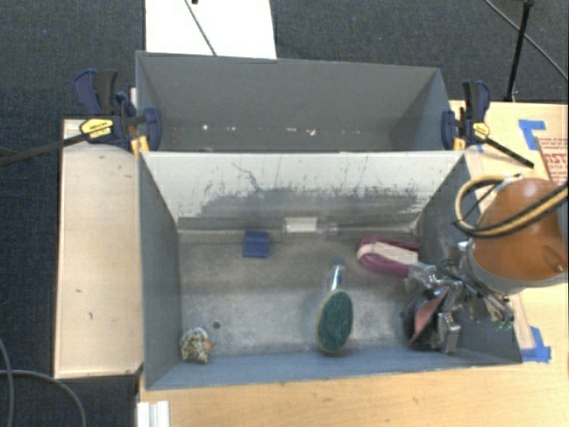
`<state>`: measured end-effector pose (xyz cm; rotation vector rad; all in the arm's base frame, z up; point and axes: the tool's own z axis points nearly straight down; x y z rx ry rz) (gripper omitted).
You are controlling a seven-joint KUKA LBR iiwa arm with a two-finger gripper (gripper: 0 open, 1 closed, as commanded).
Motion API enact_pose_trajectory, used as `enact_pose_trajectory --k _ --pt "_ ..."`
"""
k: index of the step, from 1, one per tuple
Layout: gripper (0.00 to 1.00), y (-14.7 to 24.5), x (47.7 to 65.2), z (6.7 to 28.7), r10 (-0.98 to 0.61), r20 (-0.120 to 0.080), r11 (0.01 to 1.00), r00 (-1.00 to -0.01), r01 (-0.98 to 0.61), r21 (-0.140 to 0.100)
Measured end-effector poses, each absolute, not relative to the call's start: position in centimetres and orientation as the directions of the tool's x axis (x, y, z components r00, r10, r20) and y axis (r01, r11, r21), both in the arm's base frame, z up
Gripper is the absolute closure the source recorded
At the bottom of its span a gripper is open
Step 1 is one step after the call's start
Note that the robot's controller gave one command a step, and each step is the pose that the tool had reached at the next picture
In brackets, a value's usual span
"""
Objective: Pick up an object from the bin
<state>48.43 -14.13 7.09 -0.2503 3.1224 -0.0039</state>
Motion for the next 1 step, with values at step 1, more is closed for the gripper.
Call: enact_pose_trajectory --k 1 --pt "1.00 -14.13 48.37 7.14 -0.164 -0.007 0.986 -0.986 -0.164 -0.003"
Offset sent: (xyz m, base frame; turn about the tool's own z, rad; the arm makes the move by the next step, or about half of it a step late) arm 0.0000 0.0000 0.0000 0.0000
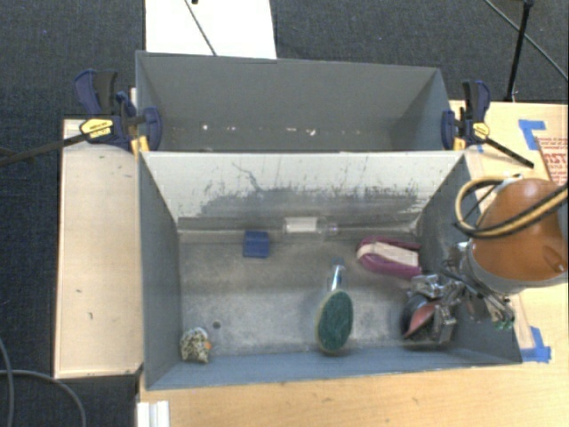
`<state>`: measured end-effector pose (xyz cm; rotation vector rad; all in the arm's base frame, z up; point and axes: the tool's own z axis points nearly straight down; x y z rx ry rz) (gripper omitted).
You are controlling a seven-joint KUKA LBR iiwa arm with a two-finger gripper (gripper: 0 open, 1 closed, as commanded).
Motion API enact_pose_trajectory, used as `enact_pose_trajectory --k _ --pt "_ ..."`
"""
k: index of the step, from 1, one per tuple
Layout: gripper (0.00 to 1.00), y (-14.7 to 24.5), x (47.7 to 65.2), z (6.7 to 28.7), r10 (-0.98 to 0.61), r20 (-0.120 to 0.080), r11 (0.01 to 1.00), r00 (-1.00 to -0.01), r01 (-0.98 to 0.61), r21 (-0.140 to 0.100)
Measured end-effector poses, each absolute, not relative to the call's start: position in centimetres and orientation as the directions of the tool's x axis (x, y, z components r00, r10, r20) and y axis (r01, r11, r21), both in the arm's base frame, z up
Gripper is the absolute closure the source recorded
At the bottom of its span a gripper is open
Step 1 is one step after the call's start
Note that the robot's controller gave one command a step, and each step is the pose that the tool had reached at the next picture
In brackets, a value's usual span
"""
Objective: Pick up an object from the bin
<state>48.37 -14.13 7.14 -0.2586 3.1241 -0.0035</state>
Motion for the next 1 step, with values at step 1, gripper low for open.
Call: enact_pose_trajectory --k 1 --pt "1.00 -14.06 48.55 20.41 -0.214 -0.009 0.977 -0.977 -0.214 -0.004"
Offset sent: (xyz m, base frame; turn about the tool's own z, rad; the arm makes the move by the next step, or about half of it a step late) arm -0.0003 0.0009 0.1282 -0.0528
